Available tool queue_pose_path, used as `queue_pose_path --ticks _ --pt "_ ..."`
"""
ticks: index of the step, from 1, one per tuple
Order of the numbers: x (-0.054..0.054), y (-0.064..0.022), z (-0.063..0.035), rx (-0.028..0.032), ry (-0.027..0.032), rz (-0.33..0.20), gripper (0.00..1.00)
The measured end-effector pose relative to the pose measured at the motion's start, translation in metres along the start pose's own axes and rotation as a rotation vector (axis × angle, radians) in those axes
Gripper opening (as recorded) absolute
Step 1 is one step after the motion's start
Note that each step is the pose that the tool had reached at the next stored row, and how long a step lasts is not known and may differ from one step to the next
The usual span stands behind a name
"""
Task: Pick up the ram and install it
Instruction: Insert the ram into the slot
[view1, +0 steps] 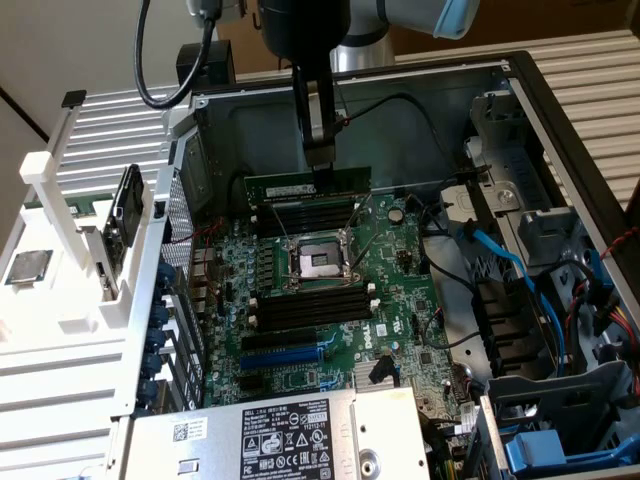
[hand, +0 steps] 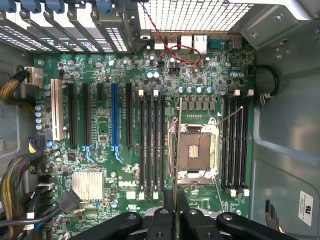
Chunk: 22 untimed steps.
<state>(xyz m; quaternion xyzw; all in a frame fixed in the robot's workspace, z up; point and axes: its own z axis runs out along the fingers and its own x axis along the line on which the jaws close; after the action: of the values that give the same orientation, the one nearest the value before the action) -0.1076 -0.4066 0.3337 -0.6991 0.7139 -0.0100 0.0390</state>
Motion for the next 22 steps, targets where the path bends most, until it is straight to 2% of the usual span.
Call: queue_pose_path --ticks 5,6,11,15,16,18,22 --pt "0.0 0.0012 0.0076 -0.0001 -0.0108 0.003 0.13" --pt "0.001 0.0024 0.0131 -0.0001 -0.0153 0.003 0.13" --pt "0.004 0.0035 0.022 -0.0005 -0.0195 -0.004 0.13" --pt "0.011 0.0045 0.0284 -0.0017 -0.0277 -0.023 0.13" --pt "0.015 0.005 0.0301 -0.0025 -0.0349 -0.036 0.13" --pt "0.017 0.0054 0.0309 -0.0029 -0.0401 -0.043 0.13" --pt "0.025 0.006 0.0323 -0.003 -0.0429 -0.046 0.13"
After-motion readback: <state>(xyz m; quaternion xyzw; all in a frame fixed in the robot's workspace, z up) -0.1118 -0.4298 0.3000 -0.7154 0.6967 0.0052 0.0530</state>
